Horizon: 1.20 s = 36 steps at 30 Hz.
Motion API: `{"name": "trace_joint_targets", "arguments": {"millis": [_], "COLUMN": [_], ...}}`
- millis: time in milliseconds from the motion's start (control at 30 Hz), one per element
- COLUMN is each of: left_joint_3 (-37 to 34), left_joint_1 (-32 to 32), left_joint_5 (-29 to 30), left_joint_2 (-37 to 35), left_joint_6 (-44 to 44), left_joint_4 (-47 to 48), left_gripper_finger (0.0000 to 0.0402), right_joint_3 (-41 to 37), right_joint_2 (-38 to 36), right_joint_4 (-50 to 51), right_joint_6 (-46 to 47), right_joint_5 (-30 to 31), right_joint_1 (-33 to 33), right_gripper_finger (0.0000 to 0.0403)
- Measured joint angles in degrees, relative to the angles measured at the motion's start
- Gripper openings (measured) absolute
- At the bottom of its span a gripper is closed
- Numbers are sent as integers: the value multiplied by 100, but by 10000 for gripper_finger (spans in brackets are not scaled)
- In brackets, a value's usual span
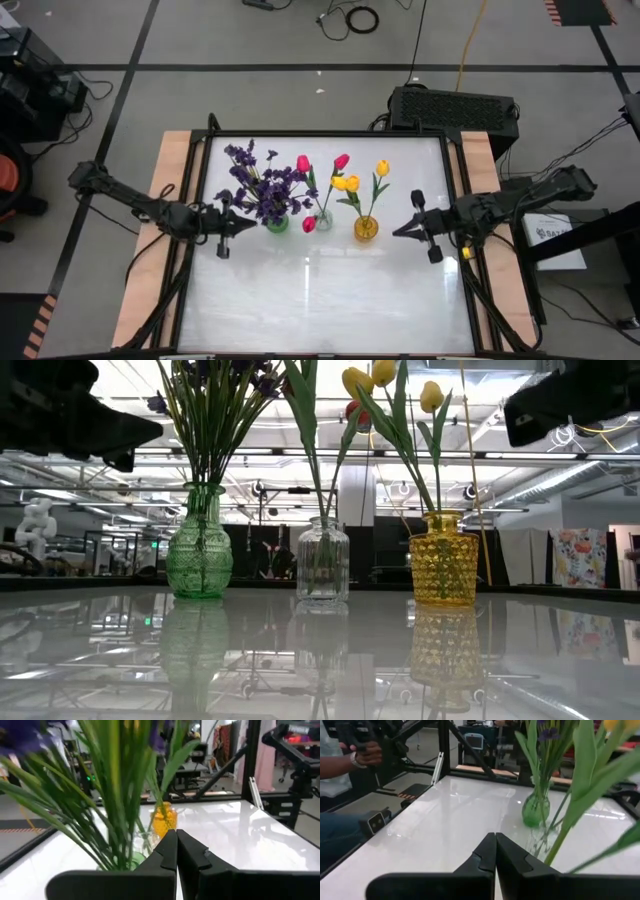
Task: Sort flowers into vase by color
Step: Return to Home Position
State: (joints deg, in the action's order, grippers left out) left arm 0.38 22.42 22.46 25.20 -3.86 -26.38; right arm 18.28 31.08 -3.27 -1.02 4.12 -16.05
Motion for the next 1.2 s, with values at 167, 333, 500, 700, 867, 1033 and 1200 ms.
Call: {"name": "trace_joint_targets", "arguments": {"millis": [167,333,500,700,867,1033,1200], "left_joint_3": [-2,-2,-4,-7,-7,-7,-9], "left_joint_1": [-318,-813,-1229,-1644,-1930,-2172,-2320], "left_joint_5": [-444,-875,-1265,-1668,-1906,-2089,-2256], "left_joint_2": [-443,-759,-907,-1031,-1136,-1268,-1475], "left_joint_6": [-112,-118,-101,-103,-101,-101,-20], "left_joint_4": [220,578,868,1124,1290,1404,1557], "left_gripper_finger": [1,1,1,1,1,1,1], "right_joint_3": [-569,-951,-1284,-1575,-1752,-1751,-1751], "right_joint_2": [-404,-968,-1441,-1839,-2111,-2306,-2783], "right_joint_4": [-262,-249,-196,-207,-169,-75,5], "right_joint_6": [243,472,673,768,813,739,406], "right_joint_5": [0,-3,-109,-121,-117,-105,-103], "right_joint_1": [2,0,0,1,0,0,158], "right_gripper_finger": [0,0,0,0,0,0,0]}}
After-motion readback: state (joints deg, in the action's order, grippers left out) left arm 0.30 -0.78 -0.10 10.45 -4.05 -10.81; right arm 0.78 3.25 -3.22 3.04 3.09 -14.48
